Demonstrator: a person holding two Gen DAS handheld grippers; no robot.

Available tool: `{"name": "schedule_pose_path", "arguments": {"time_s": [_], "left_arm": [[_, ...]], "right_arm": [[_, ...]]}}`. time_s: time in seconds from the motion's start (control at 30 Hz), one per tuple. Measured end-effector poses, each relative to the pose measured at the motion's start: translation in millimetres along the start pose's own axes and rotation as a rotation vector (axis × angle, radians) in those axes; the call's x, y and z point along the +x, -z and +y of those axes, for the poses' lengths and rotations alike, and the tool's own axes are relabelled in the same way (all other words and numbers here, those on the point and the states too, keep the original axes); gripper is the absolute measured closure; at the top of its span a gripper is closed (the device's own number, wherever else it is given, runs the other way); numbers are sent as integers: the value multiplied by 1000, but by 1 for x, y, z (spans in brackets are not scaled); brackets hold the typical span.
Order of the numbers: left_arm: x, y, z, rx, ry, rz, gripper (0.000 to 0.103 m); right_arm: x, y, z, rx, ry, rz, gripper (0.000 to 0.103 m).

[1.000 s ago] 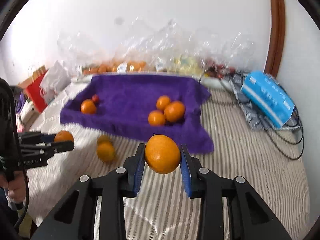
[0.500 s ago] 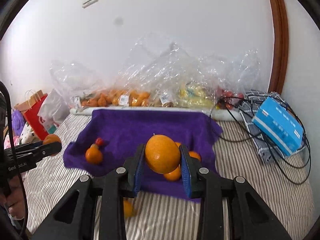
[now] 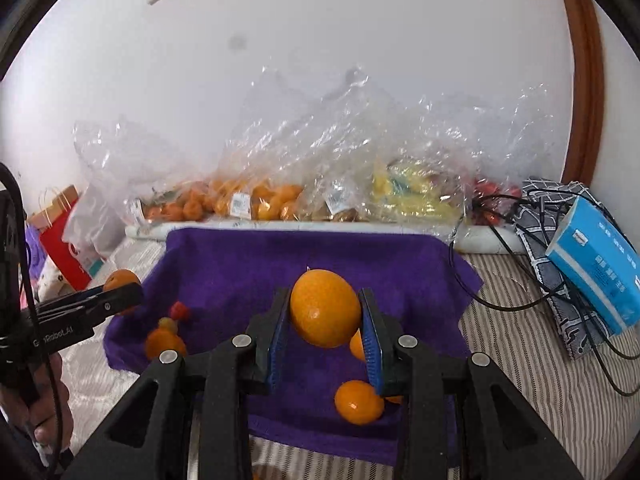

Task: Organize fruits
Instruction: 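Carry the orange in the right tool over the towel while the left carries its orange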

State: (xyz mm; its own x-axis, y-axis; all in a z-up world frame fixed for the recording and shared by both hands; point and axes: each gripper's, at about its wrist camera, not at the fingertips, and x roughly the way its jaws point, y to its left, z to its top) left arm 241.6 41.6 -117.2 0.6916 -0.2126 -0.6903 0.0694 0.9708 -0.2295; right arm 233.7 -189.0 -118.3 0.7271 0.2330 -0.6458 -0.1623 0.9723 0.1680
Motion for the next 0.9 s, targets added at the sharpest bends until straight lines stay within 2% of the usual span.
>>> {"name": "schedule_pose_path", "arguments": {"time_s": [0.07, 0.27, 0.4, 0.6, 0.9], "left_arm": [[7, 3, 2, -5, 10, 28, 64], [7, 4, 2, 2, 24, 19, 64], [13, 7, 0, 19, 1, 25, 64], [16, 10, -5, 41, 2, 36, 64], [25, 11, 1, 13, 18, 68, 64]], "right_arm": [[4, 2, -2, -1, 19, 9, 70], [10, 4, -15, 25, 25, 10, 70], [22, 7, -21, 42, 19, 43, 70], [34, 14, -18, 35, 16, 77, 70], [47, 22, -13, 18, 19, 118, 70]]}}
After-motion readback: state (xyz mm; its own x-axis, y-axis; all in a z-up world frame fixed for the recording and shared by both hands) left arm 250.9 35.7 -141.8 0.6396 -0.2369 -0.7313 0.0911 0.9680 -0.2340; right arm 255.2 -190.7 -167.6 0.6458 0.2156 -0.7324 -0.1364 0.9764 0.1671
